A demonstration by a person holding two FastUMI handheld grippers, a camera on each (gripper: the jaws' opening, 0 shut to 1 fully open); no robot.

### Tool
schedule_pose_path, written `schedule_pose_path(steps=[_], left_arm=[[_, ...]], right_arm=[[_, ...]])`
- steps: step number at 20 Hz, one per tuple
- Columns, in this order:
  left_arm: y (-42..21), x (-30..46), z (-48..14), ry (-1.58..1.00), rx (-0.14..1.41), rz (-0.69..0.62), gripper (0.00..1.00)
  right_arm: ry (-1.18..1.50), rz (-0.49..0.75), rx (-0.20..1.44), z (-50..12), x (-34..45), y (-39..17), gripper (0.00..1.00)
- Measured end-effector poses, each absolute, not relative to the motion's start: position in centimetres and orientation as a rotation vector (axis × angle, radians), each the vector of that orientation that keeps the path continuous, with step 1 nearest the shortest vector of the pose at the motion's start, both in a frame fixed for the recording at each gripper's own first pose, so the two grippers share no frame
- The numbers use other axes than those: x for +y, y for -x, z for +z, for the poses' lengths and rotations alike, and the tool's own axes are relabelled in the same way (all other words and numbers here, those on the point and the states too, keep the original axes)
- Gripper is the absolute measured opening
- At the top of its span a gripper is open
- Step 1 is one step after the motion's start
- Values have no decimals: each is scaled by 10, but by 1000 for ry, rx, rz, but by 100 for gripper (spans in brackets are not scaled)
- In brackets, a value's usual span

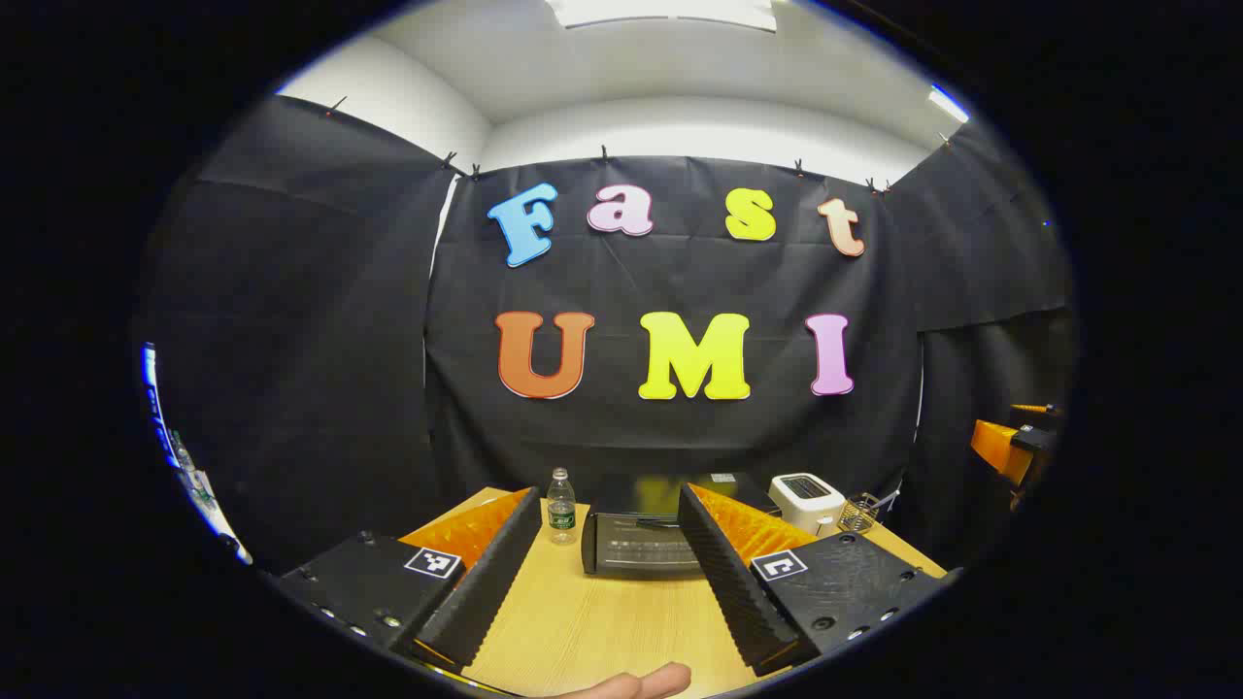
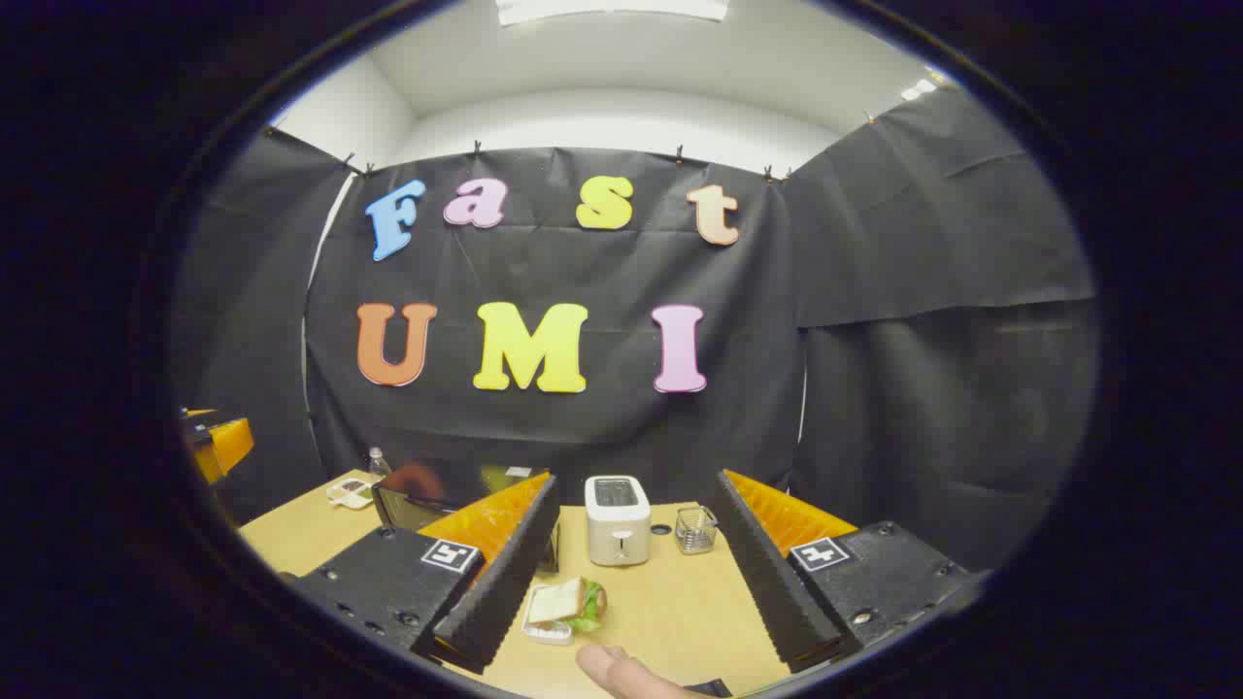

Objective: Open the electric oven with the left hand, put the food in, and close the electric oven.

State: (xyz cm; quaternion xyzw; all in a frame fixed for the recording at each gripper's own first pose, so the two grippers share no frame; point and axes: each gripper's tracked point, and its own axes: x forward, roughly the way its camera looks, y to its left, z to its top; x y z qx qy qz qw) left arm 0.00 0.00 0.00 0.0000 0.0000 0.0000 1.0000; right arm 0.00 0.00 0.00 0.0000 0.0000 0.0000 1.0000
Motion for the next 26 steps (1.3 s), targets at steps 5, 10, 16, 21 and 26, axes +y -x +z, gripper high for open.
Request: schedule_pose_path(steps=[5,10,16,21,26], left_arm=[[1,-10,5,-32,-9,-21,93],[-5,-14,1,-32,4,-28,93],[-34,-21,-9,-30,42,-37,93],[-79,-39,-16,-24,94,-57,93],[-134,-66,-48,-64,175,-76,93]], right_arm=[[0,9,-14,5,-2,5,100],[3,12,-15,4,-7,5,100],[-12,15,-59,22,-18,-2,100],[-8,8,-69,31,-33,-25,93],[-40,1,-59,27,-55,-49,100]])
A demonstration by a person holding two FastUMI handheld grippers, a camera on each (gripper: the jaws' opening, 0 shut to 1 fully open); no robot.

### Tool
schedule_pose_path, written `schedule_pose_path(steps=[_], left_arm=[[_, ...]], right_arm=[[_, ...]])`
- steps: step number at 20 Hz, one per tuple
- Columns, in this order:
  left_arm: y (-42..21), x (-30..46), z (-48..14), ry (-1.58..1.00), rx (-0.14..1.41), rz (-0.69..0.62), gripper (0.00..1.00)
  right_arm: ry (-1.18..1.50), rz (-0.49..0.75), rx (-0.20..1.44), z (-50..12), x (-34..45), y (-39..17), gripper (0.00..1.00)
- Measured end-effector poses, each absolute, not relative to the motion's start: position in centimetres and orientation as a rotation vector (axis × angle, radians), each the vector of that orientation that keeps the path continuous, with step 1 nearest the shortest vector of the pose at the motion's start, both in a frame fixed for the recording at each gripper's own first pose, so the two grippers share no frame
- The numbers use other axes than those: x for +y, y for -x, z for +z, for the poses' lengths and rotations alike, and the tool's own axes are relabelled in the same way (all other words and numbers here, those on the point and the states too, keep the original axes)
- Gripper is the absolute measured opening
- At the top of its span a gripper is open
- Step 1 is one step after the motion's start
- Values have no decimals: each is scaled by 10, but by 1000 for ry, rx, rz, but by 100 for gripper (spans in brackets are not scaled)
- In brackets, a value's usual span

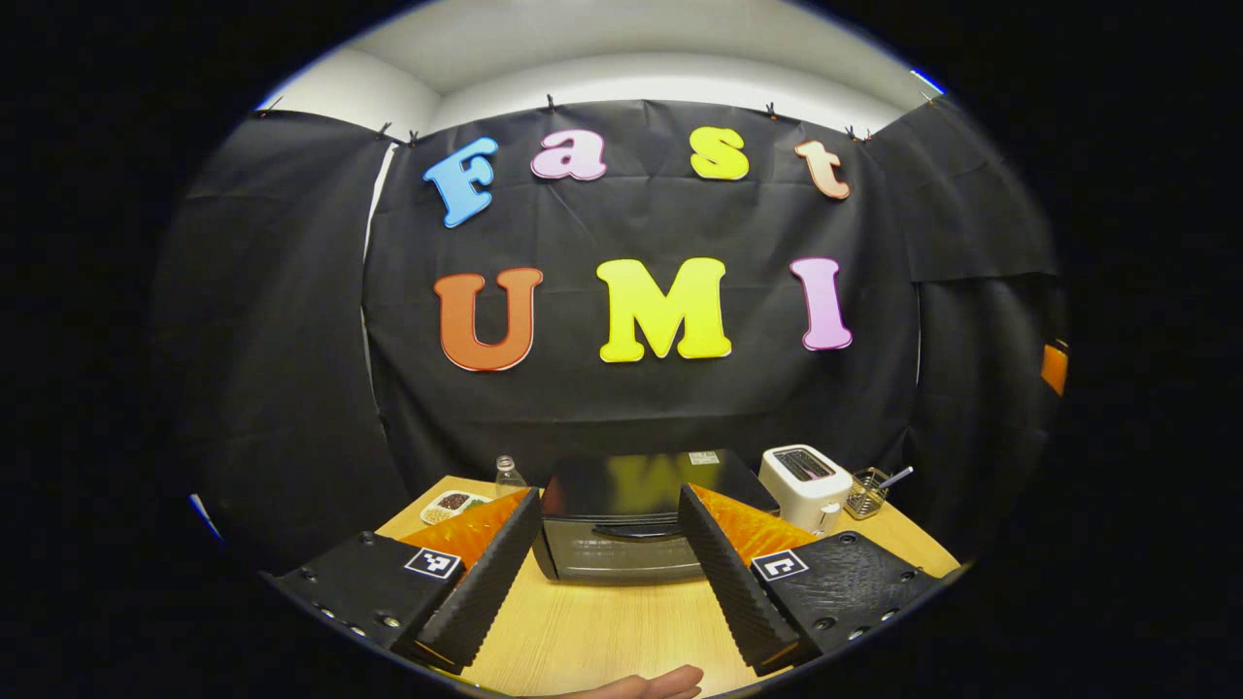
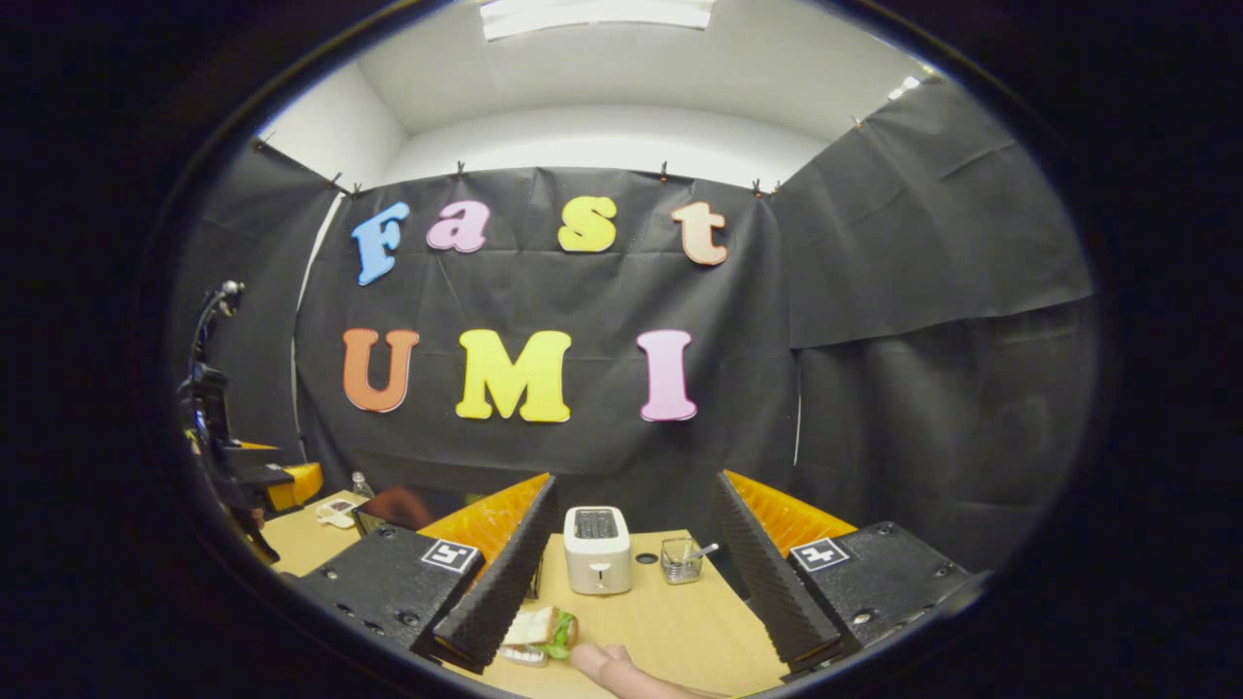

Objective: Open the electric oven with the left hand, put the food in, and close the electric oven.

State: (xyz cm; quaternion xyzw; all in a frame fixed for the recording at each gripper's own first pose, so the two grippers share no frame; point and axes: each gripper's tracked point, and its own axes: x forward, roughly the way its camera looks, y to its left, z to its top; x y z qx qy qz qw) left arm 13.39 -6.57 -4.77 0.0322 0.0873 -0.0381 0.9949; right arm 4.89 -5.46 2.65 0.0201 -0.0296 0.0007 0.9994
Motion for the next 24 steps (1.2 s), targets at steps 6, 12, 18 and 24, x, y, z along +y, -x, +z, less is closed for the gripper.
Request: schedule_pose_path(steps=[6,12,18,24], left_arm=[[-199,-93,-111,-81,327,-95,95],[-249,-105,-175,-99,477,-95,95],[-274,-106,-201,-92,533,-93,98],[-269,-104,-211,-59,588,-64,99]], right_arm=[[-30,-2,-46,14,-74,-63,100],[-21,-20,-48,5,-89,-71,100],[-15,-25,-37,-7,-97,-74,92],[-29,-49,-25,-17,-112,-79,100]])
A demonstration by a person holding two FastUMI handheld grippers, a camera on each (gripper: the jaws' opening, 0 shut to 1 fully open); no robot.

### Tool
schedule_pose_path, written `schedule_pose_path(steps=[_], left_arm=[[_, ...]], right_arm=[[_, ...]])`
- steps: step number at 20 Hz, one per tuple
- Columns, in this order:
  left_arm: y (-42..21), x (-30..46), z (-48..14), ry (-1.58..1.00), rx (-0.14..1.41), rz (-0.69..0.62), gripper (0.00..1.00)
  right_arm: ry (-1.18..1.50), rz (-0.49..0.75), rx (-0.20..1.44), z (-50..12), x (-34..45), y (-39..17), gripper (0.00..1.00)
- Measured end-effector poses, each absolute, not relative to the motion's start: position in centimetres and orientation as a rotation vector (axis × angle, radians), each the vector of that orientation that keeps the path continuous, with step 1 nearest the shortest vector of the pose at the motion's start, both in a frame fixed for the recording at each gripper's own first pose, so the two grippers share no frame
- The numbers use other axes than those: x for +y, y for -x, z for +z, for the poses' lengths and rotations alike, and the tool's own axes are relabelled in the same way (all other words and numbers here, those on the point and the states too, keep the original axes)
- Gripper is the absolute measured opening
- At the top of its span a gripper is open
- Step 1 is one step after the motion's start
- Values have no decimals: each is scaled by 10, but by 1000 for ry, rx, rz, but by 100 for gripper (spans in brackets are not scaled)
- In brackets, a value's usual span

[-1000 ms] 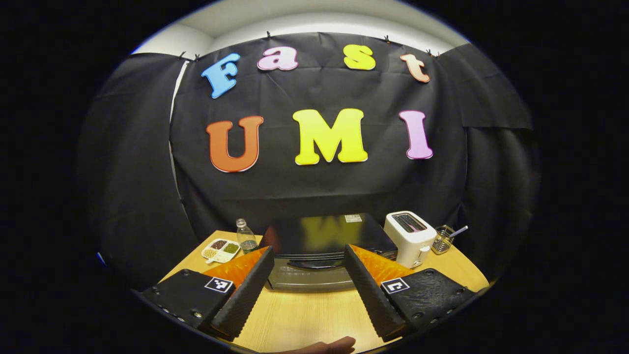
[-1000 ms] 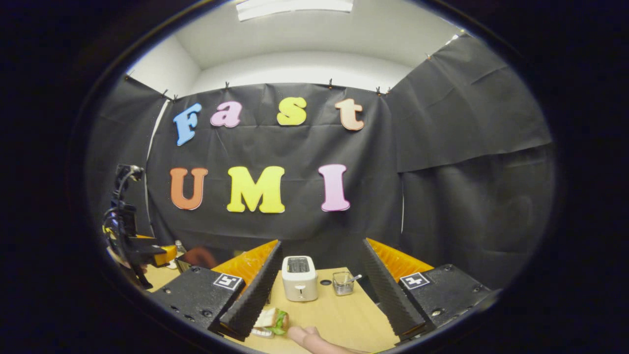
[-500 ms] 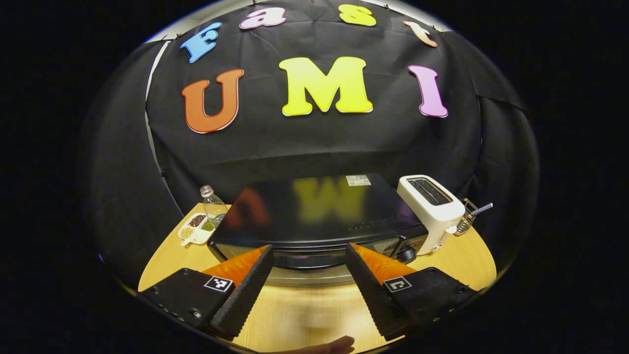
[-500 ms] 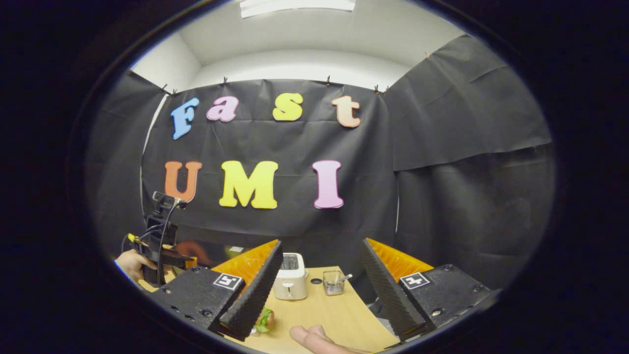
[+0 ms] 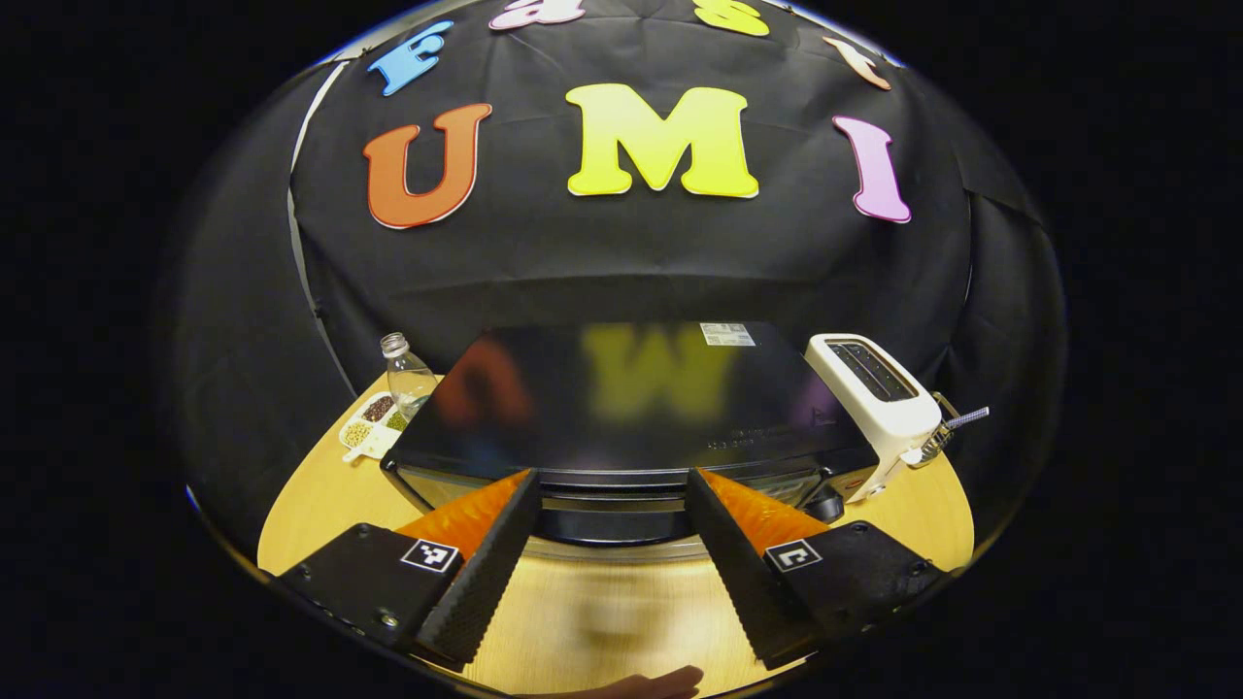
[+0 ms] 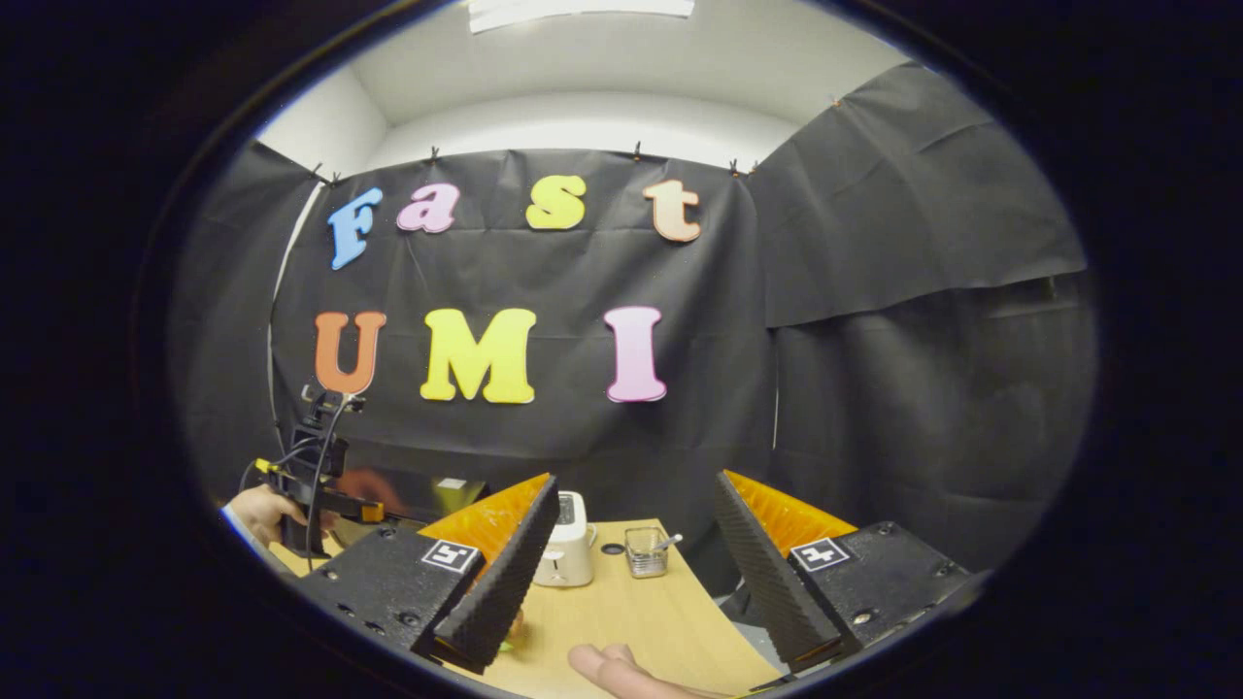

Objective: Open the electric oven with the left hand, put the food in, and close the electric oven.

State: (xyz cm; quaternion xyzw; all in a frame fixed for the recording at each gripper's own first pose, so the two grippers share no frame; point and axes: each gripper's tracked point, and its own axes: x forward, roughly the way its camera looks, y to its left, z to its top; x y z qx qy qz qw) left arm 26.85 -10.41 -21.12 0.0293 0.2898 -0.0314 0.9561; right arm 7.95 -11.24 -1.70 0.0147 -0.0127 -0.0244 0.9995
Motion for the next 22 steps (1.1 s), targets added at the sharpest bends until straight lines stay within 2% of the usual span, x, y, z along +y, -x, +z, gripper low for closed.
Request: schedule_pose_path(steps=[2,3,4,5,6,7,8,9,10,20,21,22], left_arm=[[-259,-103,-215,-64,611,-61,99],[-254,-103,-215,-58,622,-62,99],[-244,-102,-215,-48,635,-65,99],[-236,-101,-217,-47,642,-68,99],[-228,-100,-219,-47,648,-71,100],[-219,-100,-222,-43,649,-73,99],[-208,-99,-226,-40,650,-76,99],[-198,-98,-231,-37,651,-79,99],[-186,-98,-238,-26,659,-79,98],[-125,-103,-301,-28,693,-119,96],[-122,-104,-306,-27,698,-118,96],[-124,-102,-309,-25,694,-119,96]], right_arm=[[-29,-40,-11,-22,-109,-82,100],[-30,-38,-5,-23,-108,-82,92],[-33,-34,-3,-23,-108,-82,92],[-39,-30,-3,-23,-106,-81,100],[-44,-28,-3,-24,-106,-81,92],[-46,-29,-3,-25,-106,-80,100],[-45,-28,-6,-24,-106,-79,93],[-43,-29,-8,-24,-107,-78,100],[-41,-30,-6,-24,-107,-78,92],[-31,-31,6,-28,-101,-70,93],[-28,-30,14,-31,-100,-71,100],[-27,-28,18,-31,-100,-71,92]])
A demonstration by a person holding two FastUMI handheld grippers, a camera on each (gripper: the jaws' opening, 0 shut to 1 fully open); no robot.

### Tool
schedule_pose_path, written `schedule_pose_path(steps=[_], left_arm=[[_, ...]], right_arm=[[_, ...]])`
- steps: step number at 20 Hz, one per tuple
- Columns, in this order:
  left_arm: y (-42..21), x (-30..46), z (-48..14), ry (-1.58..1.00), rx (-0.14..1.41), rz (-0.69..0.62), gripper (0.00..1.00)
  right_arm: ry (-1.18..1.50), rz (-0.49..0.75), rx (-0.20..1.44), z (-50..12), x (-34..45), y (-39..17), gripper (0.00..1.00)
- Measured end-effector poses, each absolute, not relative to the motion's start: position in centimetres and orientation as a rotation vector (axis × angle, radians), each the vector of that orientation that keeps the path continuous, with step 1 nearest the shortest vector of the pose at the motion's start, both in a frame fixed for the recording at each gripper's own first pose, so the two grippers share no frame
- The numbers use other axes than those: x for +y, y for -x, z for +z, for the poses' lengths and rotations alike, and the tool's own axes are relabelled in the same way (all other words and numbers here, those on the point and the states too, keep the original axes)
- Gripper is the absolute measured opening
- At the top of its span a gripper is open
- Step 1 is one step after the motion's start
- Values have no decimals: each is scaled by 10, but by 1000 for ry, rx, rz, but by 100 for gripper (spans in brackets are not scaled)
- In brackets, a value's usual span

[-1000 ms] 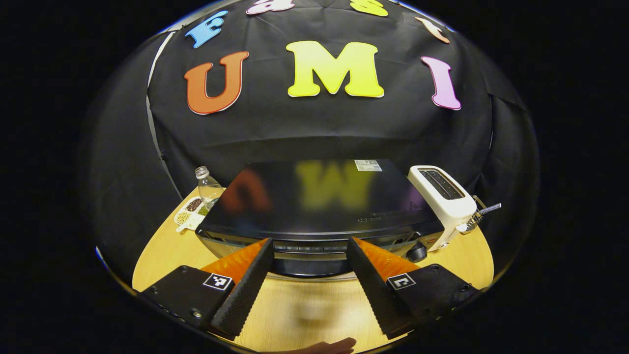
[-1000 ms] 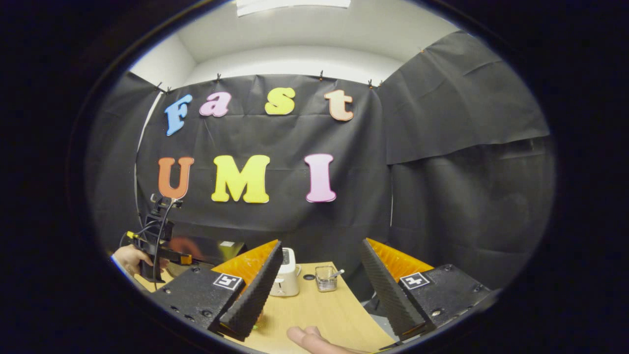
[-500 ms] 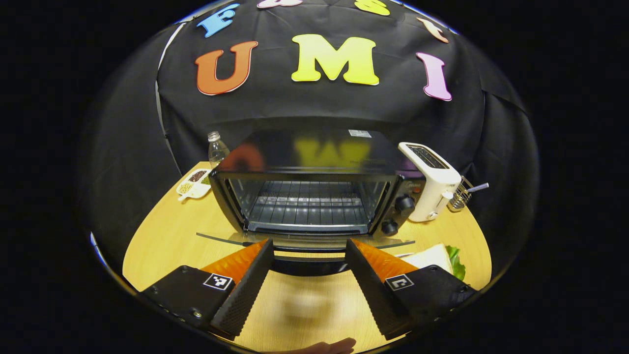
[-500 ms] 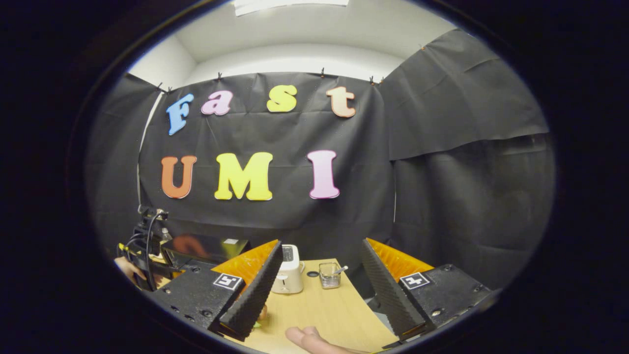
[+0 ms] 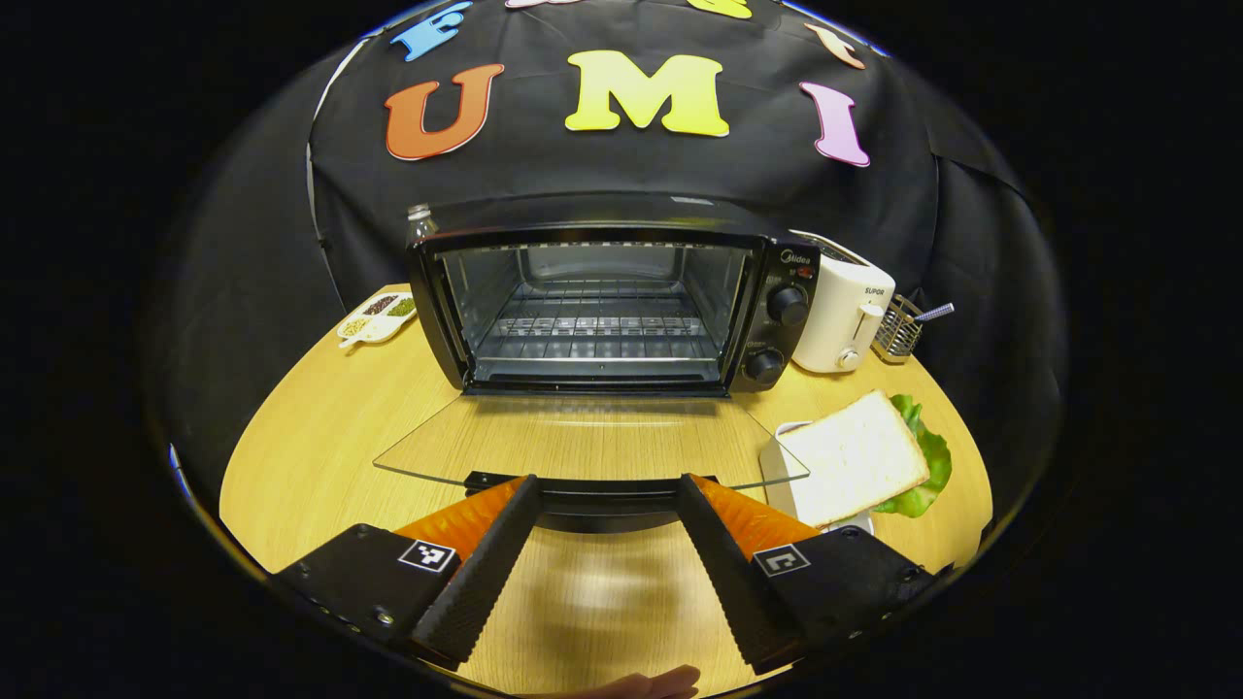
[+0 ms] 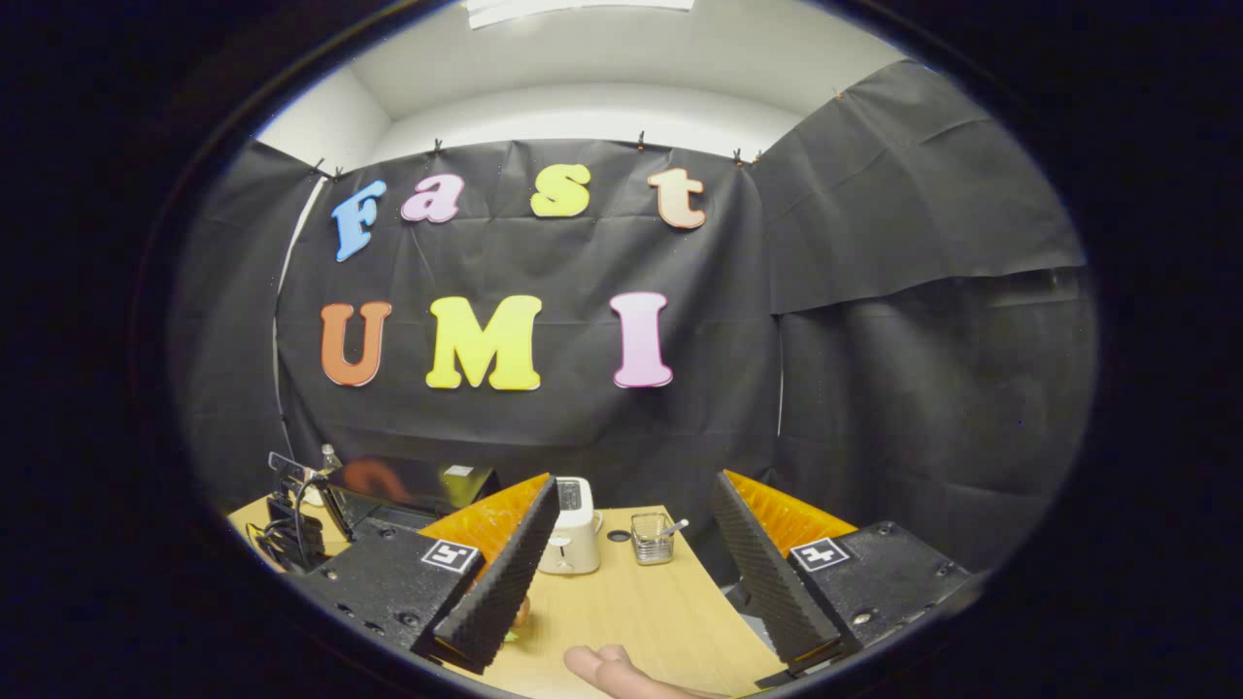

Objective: Open the electric oven with the left hand, put the food in, and close the electric oven.

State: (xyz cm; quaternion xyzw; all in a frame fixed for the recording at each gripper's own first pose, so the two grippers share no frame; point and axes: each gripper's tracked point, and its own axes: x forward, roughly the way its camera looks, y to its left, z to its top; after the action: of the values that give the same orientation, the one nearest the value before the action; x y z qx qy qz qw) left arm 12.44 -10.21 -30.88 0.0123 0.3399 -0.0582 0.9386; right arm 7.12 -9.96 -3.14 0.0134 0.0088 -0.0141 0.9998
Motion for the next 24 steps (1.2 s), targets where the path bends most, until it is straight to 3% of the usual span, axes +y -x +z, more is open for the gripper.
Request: schedule_pose_path(steps=[6,7,12,13,14,16,17,18,19,20,24], left_arm=[[-116,-108,-351,-5,755,-127,94],[-120,-106,-355,-9,746,-108,100],[-129,-106,-365,-20,735,-78,97],[-128,-105,-366,-17,739,-78,97],[-128,-106,-364,-12,731,-80,97],[-130,-109,-352,10,687,-108,97],[-128,-112,-344,32,667,-135,96],[-125,-114,-335,55,645,-156,95],[-125,-113,-322,59,606,-164,95],[-124,-106,-306,47,556,-163,95],[-109,-95,-236,-5,372,-173,94]], right_arm=[[-22,-6,36,-41,-91,-75,92],[-18,-8,39,-44,-92,-76,93],[-14,-22,67,-56,-98,-81,93],[-14,-25,73,-59,-100,-83,100],[-16,-27,81,-61,-100,-85,93],[-27,-24,95,-65,-99,-88,93],[-27,-26,97,-68,-98,-90,100],[-24,-24,104,-71,-97,-93,93],[-22,-18,118,-77,-94,-97,93],[-24,-6,138,-83,-89,-100,100],[-38,77,248,-117,-64,-124,100]])
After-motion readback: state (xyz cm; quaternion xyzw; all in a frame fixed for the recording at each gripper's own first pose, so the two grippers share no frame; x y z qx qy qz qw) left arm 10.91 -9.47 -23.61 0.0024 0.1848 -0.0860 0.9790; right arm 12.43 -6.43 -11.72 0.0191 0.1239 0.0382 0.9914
